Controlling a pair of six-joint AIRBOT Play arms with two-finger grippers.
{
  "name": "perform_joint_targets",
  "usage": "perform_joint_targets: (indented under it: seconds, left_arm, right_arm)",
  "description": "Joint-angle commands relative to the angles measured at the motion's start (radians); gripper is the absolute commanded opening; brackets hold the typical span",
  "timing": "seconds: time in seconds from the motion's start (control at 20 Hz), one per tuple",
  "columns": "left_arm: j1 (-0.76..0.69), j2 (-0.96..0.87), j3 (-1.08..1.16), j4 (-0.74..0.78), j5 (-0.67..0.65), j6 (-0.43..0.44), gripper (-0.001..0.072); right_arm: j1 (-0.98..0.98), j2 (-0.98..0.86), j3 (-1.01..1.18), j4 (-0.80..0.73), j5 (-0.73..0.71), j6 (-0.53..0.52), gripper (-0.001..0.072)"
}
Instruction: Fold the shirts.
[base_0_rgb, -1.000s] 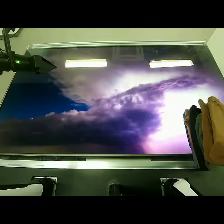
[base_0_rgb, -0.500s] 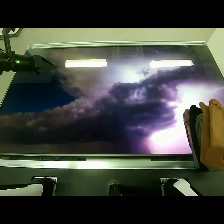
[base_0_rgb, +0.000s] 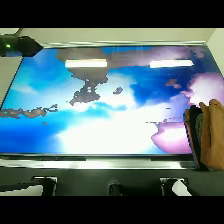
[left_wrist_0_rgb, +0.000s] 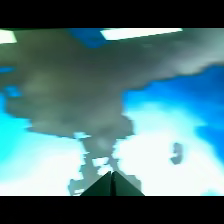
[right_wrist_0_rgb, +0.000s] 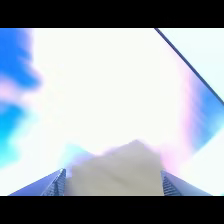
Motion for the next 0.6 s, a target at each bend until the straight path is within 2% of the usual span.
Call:
perform_joint_targets:
  seconds: [0.0,0.05,0.1,0.15,0.2,0.3,0.45,0.55]
  left_arm:
    - [-0.111,-0.005,-0.052,0.469,-0.079,-0.155,0.0042]
    - [-0.117,-0.006,-0.119,0.440,-0.182,-0.185,0.0237]
    - [-0.115,-0.006,-0.204,0.396,-0.282,-0.227,0.0529]
    - [-0.109,-0.003,-0.314,0.345,-0.359,-0.233,0.0685]
    - [-0.108,0.014,-0.431,0.297,-0.362,-0.232,0.0683]
    - [-0.115,0.114,-0.667,0.234,-0.233,-0.238,0.0682]
    - [-0.138,0.261,-0.847,0.249,-0.040,-0.313,0.0674]
    - [-0.138,0.283,-0.854,0.274,-0.033,-0.311,0.0674]
  right_arm:
    - [0.388,-0.030,0.064,0.063,-0.065,0.119,0.0674]
    - [0.502,-0.068,0.051,0.064,0.008,0.139,0.0636]
    - [0.594,-0.109,0.028,0.064,0.087,0.145,0.0605]
    - [0.676,-0.156,-0.002,0.065,0.177,0.154,0.0605]
    - [0.740,-0.201,-0.032,0.067,0.251,0.157,0.0608]
    - [0.843,-0.273,-0.094,0.063,0.325,0.158,0.0609]
    - [0.925,-0.304,-0.145,0.043,0.256,0.219,0.0612]
    - [0.932,-0.304,-0.151,0.030,0.219,0.224,0.0638]
